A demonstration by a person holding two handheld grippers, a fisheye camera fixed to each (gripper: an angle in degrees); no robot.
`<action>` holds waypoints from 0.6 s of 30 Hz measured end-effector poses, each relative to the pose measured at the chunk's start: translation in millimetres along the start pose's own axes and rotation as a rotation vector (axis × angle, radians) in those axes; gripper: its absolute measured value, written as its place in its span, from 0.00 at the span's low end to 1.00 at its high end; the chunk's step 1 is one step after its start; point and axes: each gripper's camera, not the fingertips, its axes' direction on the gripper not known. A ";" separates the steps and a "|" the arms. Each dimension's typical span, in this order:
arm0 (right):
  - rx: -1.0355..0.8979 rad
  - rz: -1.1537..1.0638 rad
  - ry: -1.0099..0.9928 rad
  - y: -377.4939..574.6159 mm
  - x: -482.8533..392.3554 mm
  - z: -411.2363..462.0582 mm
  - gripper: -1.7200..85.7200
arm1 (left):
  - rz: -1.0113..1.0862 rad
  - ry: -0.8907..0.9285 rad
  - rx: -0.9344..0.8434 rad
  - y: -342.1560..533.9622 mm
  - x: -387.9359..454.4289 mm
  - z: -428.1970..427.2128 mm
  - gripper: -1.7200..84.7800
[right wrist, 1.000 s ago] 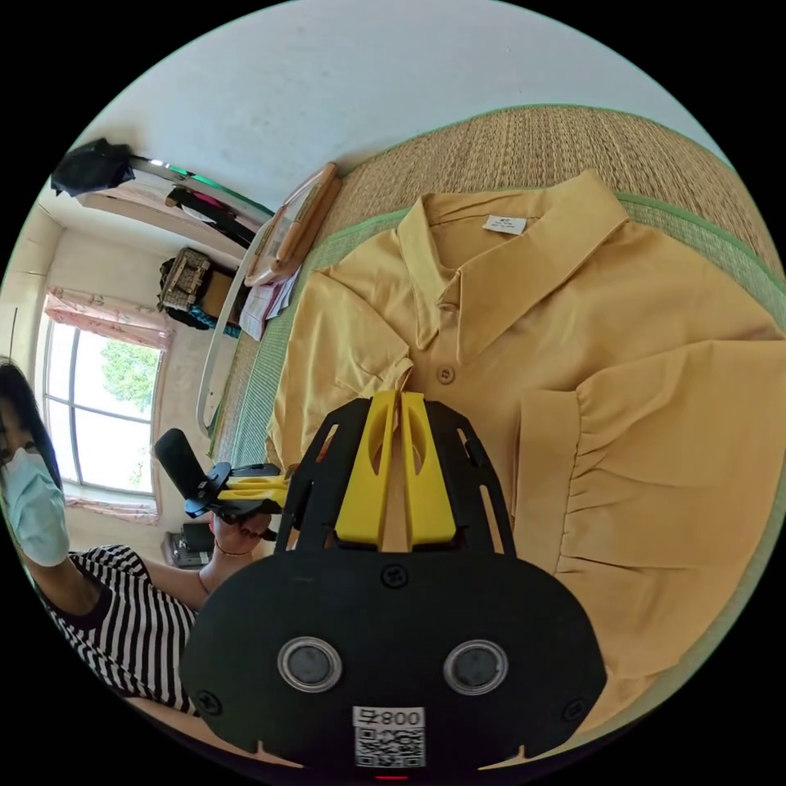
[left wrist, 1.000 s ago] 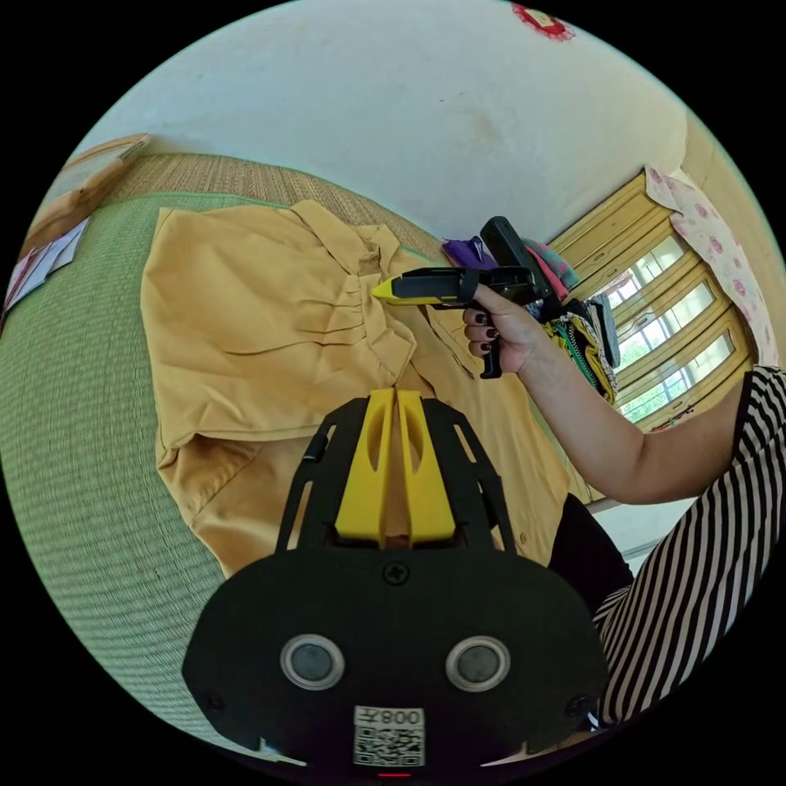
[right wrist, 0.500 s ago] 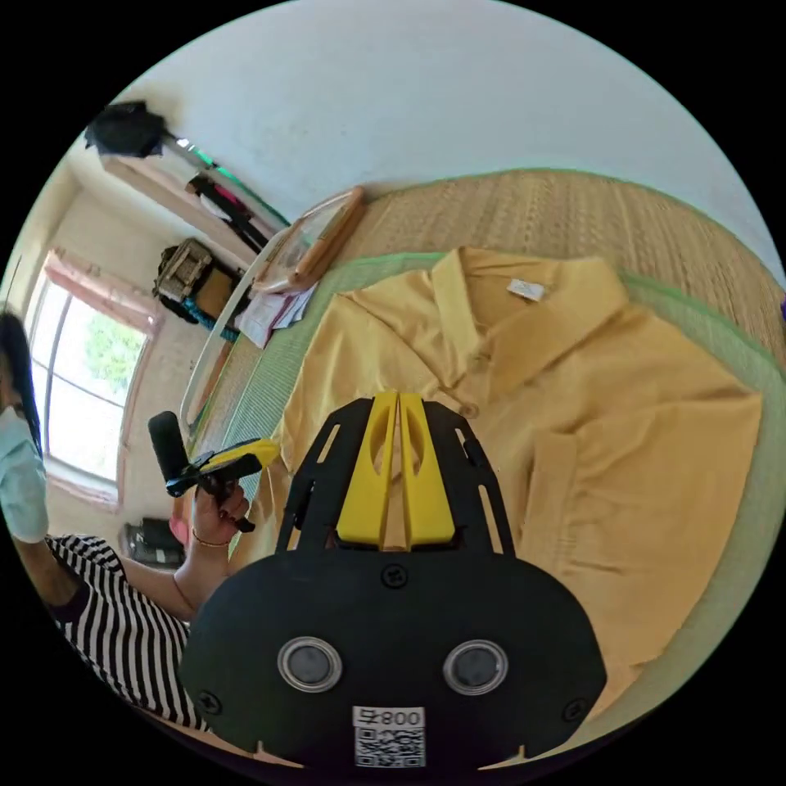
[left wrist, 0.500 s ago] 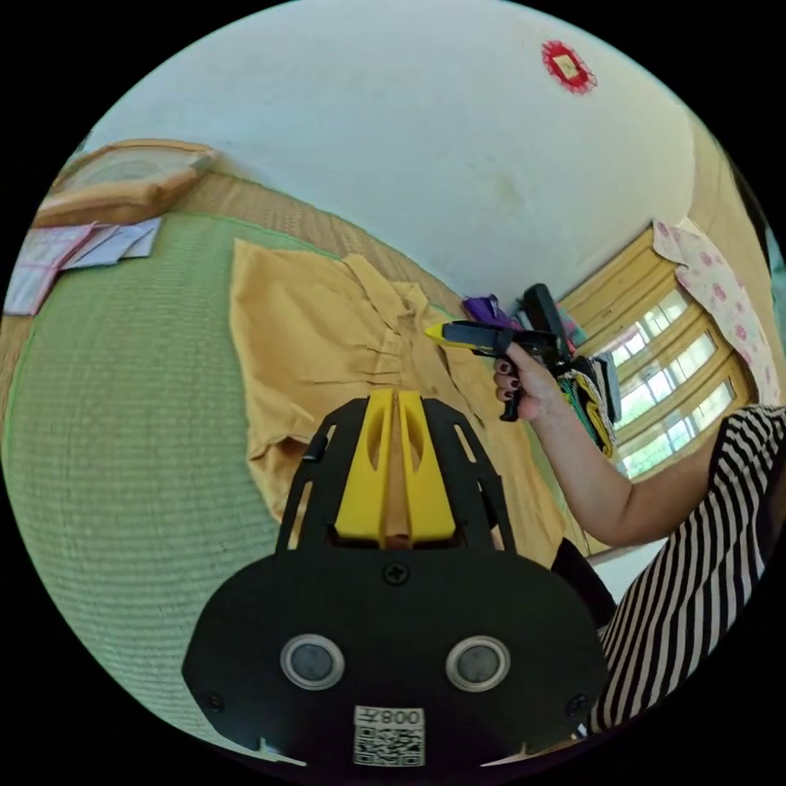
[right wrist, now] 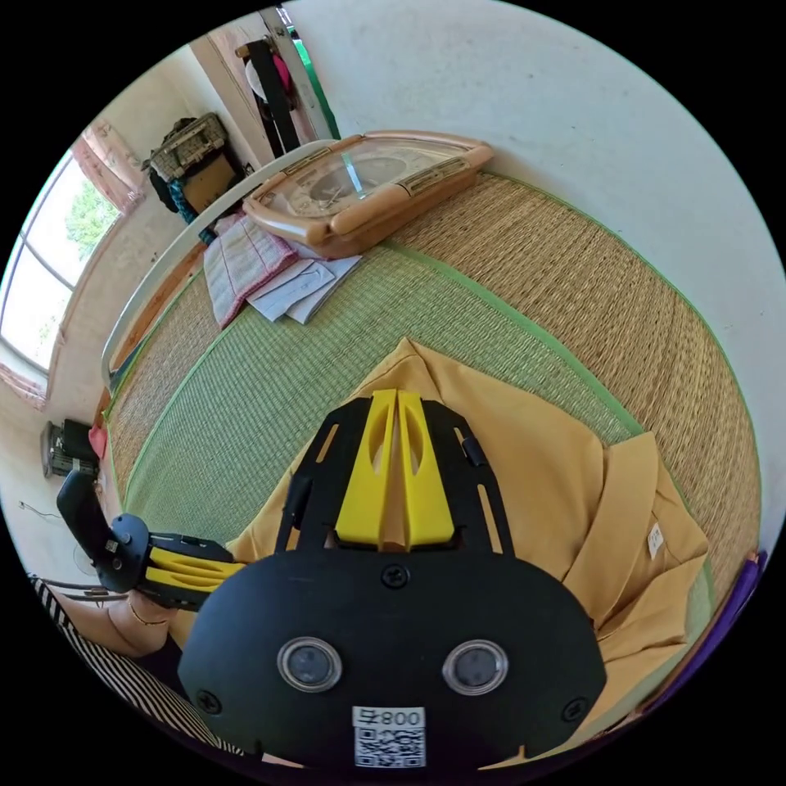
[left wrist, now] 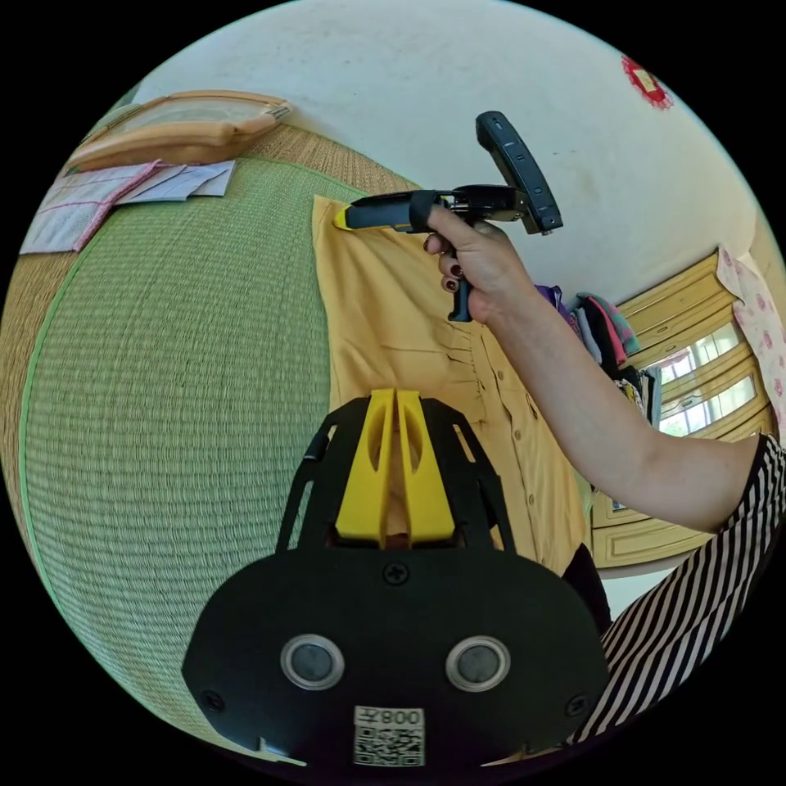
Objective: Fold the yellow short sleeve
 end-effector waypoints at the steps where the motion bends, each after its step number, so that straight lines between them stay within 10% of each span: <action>1: -0.004 0.001 -0.002 -1.8 -1.2 1.3 0.02 | -0.001 0.004 0.003 -0.4 -1.2 -0.4 0.02; 18: 0.008 0.024 -0.018 12.0 -19.1 12.3 0.02 | 0.030 -0.035 -0.012 -7.3 8.5 4.3 0.02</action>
